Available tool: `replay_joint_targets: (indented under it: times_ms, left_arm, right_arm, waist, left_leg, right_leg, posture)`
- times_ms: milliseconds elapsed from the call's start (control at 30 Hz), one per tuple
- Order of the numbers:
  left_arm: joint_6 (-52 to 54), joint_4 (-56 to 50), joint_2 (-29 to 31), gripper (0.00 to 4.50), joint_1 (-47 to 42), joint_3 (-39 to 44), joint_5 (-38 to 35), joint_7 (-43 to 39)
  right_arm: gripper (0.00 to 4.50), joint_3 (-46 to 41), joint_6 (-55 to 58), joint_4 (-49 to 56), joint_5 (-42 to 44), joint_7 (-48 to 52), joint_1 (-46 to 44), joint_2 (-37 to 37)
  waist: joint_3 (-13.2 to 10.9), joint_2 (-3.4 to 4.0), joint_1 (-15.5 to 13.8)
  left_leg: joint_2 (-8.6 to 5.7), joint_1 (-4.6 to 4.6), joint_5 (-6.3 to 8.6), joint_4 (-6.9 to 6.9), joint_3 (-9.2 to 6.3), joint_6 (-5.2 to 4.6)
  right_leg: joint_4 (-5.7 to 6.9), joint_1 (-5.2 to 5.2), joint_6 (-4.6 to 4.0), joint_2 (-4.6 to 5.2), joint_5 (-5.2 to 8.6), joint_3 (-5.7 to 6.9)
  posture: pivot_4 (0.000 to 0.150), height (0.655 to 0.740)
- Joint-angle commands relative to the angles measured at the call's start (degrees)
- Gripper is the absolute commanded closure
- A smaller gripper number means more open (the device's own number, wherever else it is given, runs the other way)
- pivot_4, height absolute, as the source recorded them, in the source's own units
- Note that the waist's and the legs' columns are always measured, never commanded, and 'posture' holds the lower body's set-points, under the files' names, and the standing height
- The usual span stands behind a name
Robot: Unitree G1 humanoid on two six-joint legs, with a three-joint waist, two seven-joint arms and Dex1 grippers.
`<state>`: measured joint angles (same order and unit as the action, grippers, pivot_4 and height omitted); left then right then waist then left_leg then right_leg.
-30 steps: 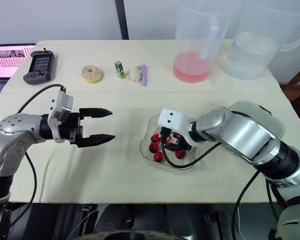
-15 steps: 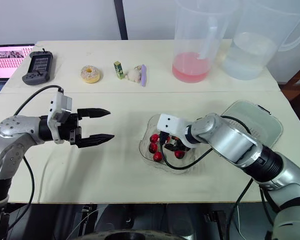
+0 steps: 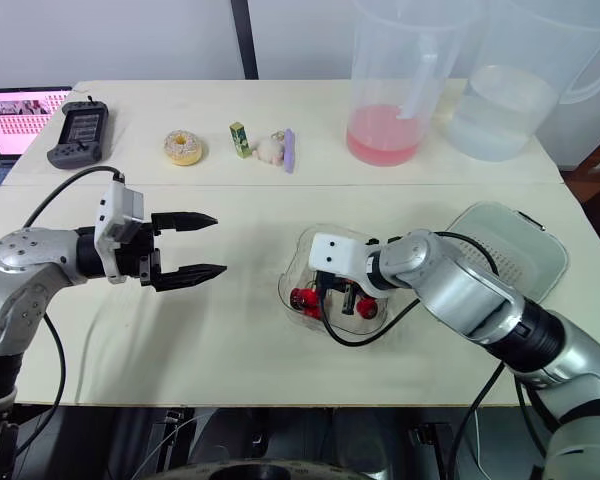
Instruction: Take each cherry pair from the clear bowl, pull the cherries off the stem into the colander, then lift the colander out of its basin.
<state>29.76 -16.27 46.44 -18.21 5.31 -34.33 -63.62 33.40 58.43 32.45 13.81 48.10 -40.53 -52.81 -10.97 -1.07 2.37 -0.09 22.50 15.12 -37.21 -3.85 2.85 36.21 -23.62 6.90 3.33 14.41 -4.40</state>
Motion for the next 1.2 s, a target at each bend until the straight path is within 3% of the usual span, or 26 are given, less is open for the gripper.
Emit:
replay_joint_targets:
  times_ms: [33,267,300,400,533,900,1000,1100,1200]
  left_arm:
    - [-1.3,0.0,-0.2,0.00,-1.4,0.0,0.0,-0.7]
    - [-1.6,0.6,-0.7,0.00,-2.2,-1.1,0.2,-1.2]
    - [-1.6,0.8,-0.7,0.00,-2.2,-1.2,0.3,-1.3]
    - [-1.8,0.9,-0.7,0.00,-2.3,-1.5,0.4,-1.5]
    - [-1.8,0.8,-0.6,0.00,-2.3,-1.7,0.5,-1.6]
    - [-2.7,0.7,0.1,0.00,-1.6,-1.3,1.6,-2.0]
    - [-2.7,0.5,0.1,0.00,-1.4,-1.3,1.7,-1.9]
    - [-2.8,0.3,0.3,0.00,-1.2,-1.3,1.8,-1.9]
    - [-2.9,0.4,0.3,0.00,-1.2,-1.3,1.9,-1.9]
  right_arm:
    - [4.07,-4.3,-1.5,3.6,0.5,2.9,-0.8,-1.9]
    - [4.07,-8.3,4.5,4.1,4.1,5.3,-0.5,-1.4]
    - [3.46,-8.2,5.1,3.9,4.3,5.2,-0.6,-0.9]
    - [2.35,-6.7,5.7,2.7,3.4,4.2,-0.9,0.7]
    - [0.41,-4.3,4.6,-0.4,1.4,2.8,-0.5,3.0]
    - [0.41,-3.8,4.6,-6.7,1.8,1.7,0.7,9.1]
    - [1.29,-3.6,5.1,-7.8,1.3,1.3,0.8,9.5]
    - [2.67,-3.8,5.1,-8.0,1.3,1.1,0.8,9.4]
    - [2.67,-4.1,5.2,-7.6,1.7,1.3,0.8,9.0]
  waist:
    - [0.0,-0.01,0.0]
    - [0.0,-0.01,0.1]
    - [0.0,-0.01,0.1]
    - [0.0,-0.01,0.1]
    - [0.0,-0.01,0.1]
    - [0.0,-0.01,0.2]
    - [0.0,-0.01,0.1]
    - [0.0,-0.01,0.1]
    - [0.0,-0.01,0.1]
  left_leg:
    - [0.00,0.00,0.00,-0.01,-0.01,0.00]
    - [0.01,-0.04,0.00,-0.01,-0.02,0.00]
    - [0.01,-0.04,0.00,-0.01,-0.02,0.00]
    - [0.01,-0.04,0.00,-0.01,-0.03,0.00]
    - [0.01,-0.04,0.00,-0.02,-0.03,0.00]
    - [0.01,-0.04,0.00,-0.01,-0.03,0.00]
    - [0.01,-0.04,0.00,-0.01,-0.04,0.00]
    - [0.01,-0.04,0.00,-0.01,-0.04,0.00]
    - [0.01,-0.04,0.00,-0.01,-0.06,0.00]
  right_leg:
    - [0.00,0.01,0.00,0.00,0.00,0.01]
    - [0.01,0.04,-0.01,-0.02,0.00,0.02]
    - [0.01,0.05,-0.01,-0.02,0.00,0.01]
    - [0.01,0.04,-0.01,-0.02,0.00,0.02]
    - [0.01,0.05,-0.01,-0.02,0.00,0.02]
    - [0.01,0.05,0.00,-0.01,0.00,0.02]
    - [0.02,0.05,0.00,-0.02,0.00,0.02]
    - [0.01,0.06,0.00,-0.02,0.00,0.02]
    - [0.01,0.05,0.00,-0.02,0.00,0.03]
  posture:
    - [0.150,0.7400]
    - [0.150,0.7400]
    - [0.150,0.7400]
    - [0.150,0.7400]
    - [0.150,0.7400]
    - [0.150,0.7400]
    - [0.150,0.7400]
    - [0.150,0.7400]
    - [0.150,0.7400]
